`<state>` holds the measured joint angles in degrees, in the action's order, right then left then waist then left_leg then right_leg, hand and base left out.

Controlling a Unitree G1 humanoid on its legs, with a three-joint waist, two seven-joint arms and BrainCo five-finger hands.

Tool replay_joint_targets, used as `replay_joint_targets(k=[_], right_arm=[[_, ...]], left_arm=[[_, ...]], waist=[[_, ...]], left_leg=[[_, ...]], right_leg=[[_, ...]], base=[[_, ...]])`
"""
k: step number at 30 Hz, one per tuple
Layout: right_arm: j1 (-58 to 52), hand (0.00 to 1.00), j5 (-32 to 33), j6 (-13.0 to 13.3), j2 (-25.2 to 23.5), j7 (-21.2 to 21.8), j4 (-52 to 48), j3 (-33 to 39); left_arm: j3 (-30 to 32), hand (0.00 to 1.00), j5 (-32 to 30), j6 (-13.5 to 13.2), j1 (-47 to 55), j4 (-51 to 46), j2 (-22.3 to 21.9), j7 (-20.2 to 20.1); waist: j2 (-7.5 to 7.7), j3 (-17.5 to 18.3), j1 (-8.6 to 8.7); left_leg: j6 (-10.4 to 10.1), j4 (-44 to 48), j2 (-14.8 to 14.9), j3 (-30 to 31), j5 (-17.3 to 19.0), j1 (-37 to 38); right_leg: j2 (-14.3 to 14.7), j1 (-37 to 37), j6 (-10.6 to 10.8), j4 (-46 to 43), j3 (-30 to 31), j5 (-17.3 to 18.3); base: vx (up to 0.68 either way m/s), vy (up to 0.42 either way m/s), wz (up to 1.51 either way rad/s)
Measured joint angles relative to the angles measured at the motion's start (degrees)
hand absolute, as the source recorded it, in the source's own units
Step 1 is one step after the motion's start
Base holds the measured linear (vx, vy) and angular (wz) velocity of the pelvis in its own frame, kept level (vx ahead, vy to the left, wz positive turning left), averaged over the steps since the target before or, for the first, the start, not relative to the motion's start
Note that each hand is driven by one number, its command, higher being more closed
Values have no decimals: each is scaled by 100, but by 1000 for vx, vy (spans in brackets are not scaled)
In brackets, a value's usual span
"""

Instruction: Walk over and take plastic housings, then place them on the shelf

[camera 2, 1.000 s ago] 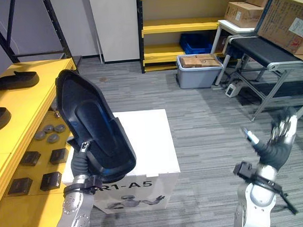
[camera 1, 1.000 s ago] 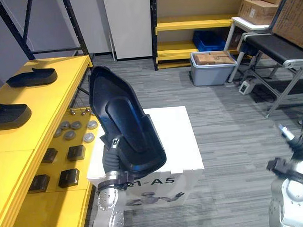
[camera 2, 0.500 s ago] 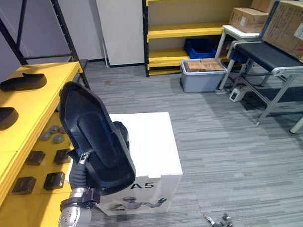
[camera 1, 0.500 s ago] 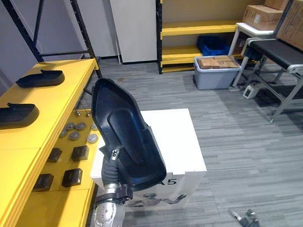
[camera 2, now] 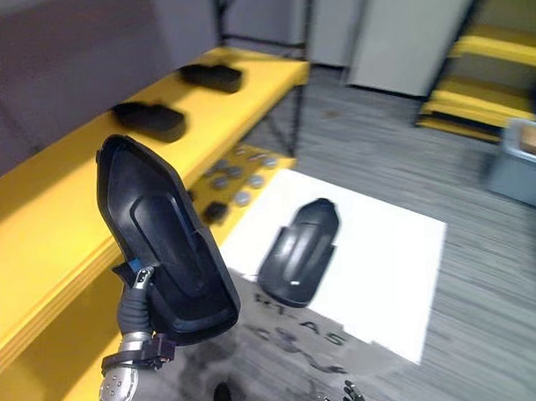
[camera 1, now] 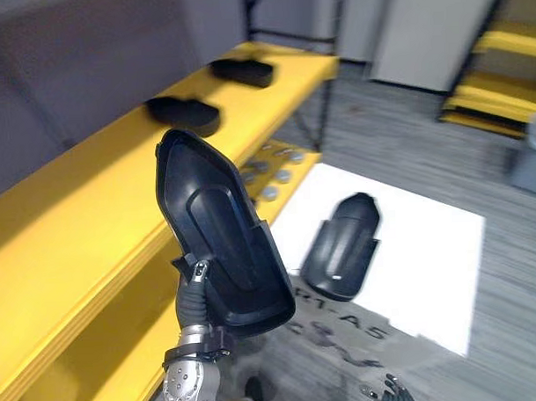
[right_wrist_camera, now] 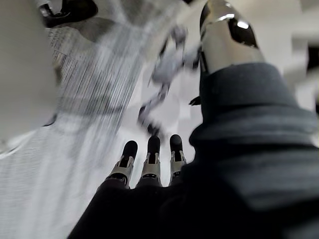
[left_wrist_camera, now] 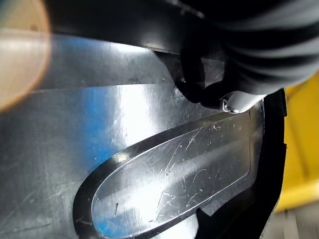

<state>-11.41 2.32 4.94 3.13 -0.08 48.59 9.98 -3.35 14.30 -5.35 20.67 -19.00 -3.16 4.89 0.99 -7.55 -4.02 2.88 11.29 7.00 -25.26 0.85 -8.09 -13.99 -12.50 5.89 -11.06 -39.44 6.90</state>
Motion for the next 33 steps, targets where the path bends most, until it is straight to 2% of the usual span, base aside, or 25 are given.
replay_joint_targets(k=[2, 4, 6, 7, 8, 9, 10, 11, 12, 14, 15, 18, 19, 21, 22, 23, 24, 25, 26, 33], right_arm=[[156, 0, -94, -1, 15, -11, 47, -80], [434, 0, -120, -48, 88, -7, 281, -209], [578, 0, -202, -49, -33, 8, 306, -223], [608, 0, -220, -51, -39, 8, 308, -222], [648, 0, -242, -70, 4, 4, 302, -219], [668, 0, -244, -114, 67, 0, 227, -224], [654, 0, -245, -124, 86, -1, 201, -225], [646, 0, -249, -135, 83, 0, 196, -242], [637, 0, -257, -135, 86, -9, 170, -352], [595, 0, -265, -135, 76, -19, 155, -466], [462, 0, -263, -134, 40, -37, 33, -471], [219, 0, -215, -132, -73, -65, -424, -415], [120, 0, -215, -131, -138, -89, -610, -423], [-83, 0, -219, -127, -320, -97, -756, -434], [-165, 0, -225, -130, -417, -91, -753, -428], [-217, 0, -221, -130, -379, -92, -756, -377], [-245, 0, -221, -133, -377, -91, -751, -366], [-267, 0, -217, -135, -403, -91, -752, -354], [-275, 0, -217, -139, -384, -92, -751, -334], [-467, 0, -245, -142, -417, -87, -813, -461]], left_arm=[[-23, 100, -31, 0, -73, 28, 121, 6], [-23, 100, -115, 0, -177, 91, 128, -9], [-23, 100, -153, 11, -353, 435, 183, -8], [-29, 100, -176, 19, -378, 488, 177, -8], [-65, 100, -239, 45, -407, 573, 164, -13], [-108, 100, -281, 72, -409, 600, 160, -13], [-179, 100, -327, 80, -420, 603, 165, -15], [-289, 100, -370, 79, -494, 636, 222, -11], [-307, 100, -456, 81, -630, 731, 236, 31], [-334, 100, -497, 81, -776, 874, 232, 134], [-424, 100, -503, 82, -895, 999, 232, 235], [-653, 100, -515, 82, -1049, 1008, 217, 318], [-776, 100, -561, 82, -1117, 1004, 194, 384], [-923, 100, -566, 59, -1147, 941, 172, 412], [-928, 100, -571, 31, -1146, 934, 150, 454], [-944, 100, -639, 43, -1130, 1000, 59, 485], [-949, 100, -694, 43, -1132, 1016, 26, 485], [-968, 100, -776, 39, -1159, 1020, 30, 488], [-991, 100, -827, 39, -1227, 1106, 35, 489], [-1027, 100, -934, 124, -1679, 1693, 44, 831]], waist=[[87, -2, 73], [56, -24, 98], [33, -35, 184], [48, -44, 183], [51, -61, 182], [27, -76, 201], [-23, -65, 265], [-39, -86, 368], [-47, -115, 407], [-56, -154, 456], [-4, -145, 494], [28, -137, 593], [51, -138, 626], [246, -32, 462], [384, 39, 299], [256, 117, 308], [223, 169, 310], [186, 222, 335], [170, 252, 325], [168, 513, 318]], left_leg=[[23, 166, -7, -806, 212, 25], [137, 193, -266, -544, 193, -79], [263, 142, -470, -70, 286, -45], [282, 164, -545, 11, 321, -20], [311, 258, -681, 155, 439, 24], [366, 246, -818, 346, 511, 117], [369, 221, -860, 482, 550, 167], [305, 196, -909, 748, 608, 247], [313, 96, -929, 1007, 583, 366], [314, -73, -994, 1273, 538, 580], [352, -129, -1109, 1511, 509, 751], [275, -38, -1304, 2027, 559, 864], [180, 52, -1323, 2288, 623, 890], [66, 253, -1368, 2431, 849, 893], [-16, 485, -1387, 2449, 1102, 877], [-153, 726, -1133, 2421, 1374, 836], [-155, 773, -972, 2275, 1445, 823], [-263, 794, -627, 1885, 1474, 844], [-353, 725, -526, 1752, 1415, 942], [-471, 244, -480, 1568, 1335, 1388]], right_leg=[[-274, -190, 24, -48, -549, -16], [-500, -193, 32, -270, -826, -83], [-354, -319, 129, -87, -835, -11], [-333, -308, 56, -107, -840, -104], [-539, -337, -9, -494, -1051, -183], [-870, -225, -140, -1275, -905, -229], [-1018, -104, -345, -1761, -685, -269], [-1026, 295, -599, -2485, 190, -118], [-618, 770, -494, -2813, 1342, 319], [-89, 1262, -422, -2873, 2456, 705], [298, 1684, -310, -2761, 3290, 899], [619, 2238, -266, -2453, 4089, 927], [735, 2308, -251, -2121, 4322, 899], [662, 2261, -304, -1373, 4349, 334], [594, 2197, -55, -1167, 4324, 72], [747, 1997, -76, -989, 4148, 67], [813, 1943, -114, -871, 4090, 42], [922, 1827, -168, -682, 4002, 7], [985, 1747, -213, -574, 3998, -22], [1077, 1246, -233, 108, 4035, -166]], base=[[292, 159, 138], [310, 240, 118], [103, 153, 103], [70, 115, 88], [102, 151, 77], [123, 179, 83], [137, 173, 100], [142, 110, 112], [147, 68, 108], [161, 17, 92], [195, -14, 97], [175, -69, 117], [177, -140, 137], [221, -192, 85], [229, -233, 20], [217, -229, 14], [189, -207, 22], [186, -182, 7], [226, -175, 2], [136, -1, -8]])
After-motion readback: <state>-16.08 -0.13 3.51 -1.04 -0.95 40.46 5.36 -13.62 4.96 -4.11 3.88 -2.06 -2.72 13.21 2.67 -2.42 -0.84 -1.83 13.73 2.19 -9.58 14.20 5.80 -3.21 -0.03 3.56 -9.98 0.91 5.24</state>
